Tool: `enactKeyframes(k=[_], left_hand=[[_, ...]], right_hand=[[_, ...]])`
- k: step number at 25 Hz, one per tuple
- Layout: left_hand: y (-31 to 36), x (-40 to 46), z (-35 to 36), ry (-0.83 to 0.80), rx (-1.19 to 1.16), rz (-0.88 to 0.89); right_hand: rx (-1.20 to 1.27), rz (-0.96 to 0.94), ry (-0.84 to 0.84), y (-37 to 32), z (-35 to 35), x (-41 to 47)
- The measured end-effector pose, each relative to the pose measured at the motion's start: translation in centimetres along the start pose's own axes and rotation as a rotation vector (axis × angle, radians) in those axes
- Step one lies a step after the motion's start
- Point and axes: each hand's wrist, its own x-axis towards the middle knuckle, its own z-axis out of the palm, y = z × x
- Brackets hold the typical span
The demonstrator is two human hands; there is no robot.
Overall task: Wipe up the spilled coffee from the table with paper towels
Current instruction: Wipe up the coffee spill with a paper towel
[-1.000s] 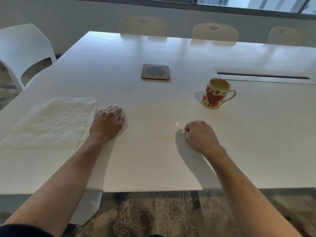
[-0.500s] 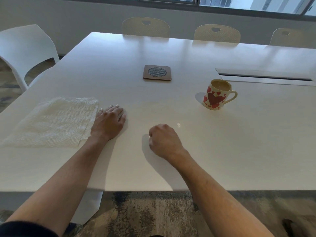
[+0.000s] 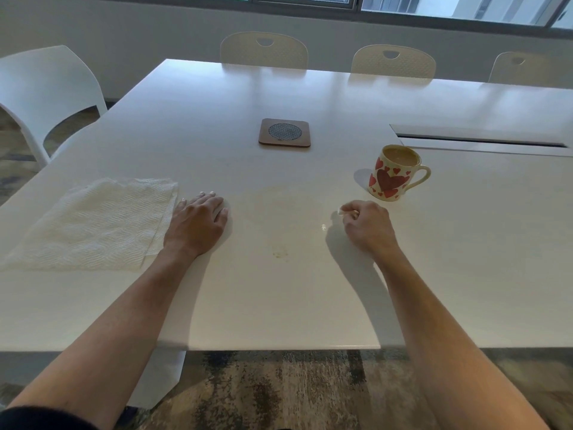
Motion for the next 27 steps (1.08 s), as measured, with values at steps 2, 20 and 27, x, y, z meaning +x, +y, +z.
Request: enactKeyframes(k=[2,20,27], left_hand=[[0.0,0.0,0.1,-0.002,0.002,-0.001],[0.0,0.1,0.0,-0.007,-0.010,-0.002],[0.0,0.2,-0.1,0.001,-0.007,0.005]], right_hand=[[-0.160,-0.048,0.002,0.3,0.8,0.7],[-0.027,-0.177,-0.056,-5.2,4.9,3.2],[-0.221,-0.141,-0.059,-7.3,7.4,6.3]])
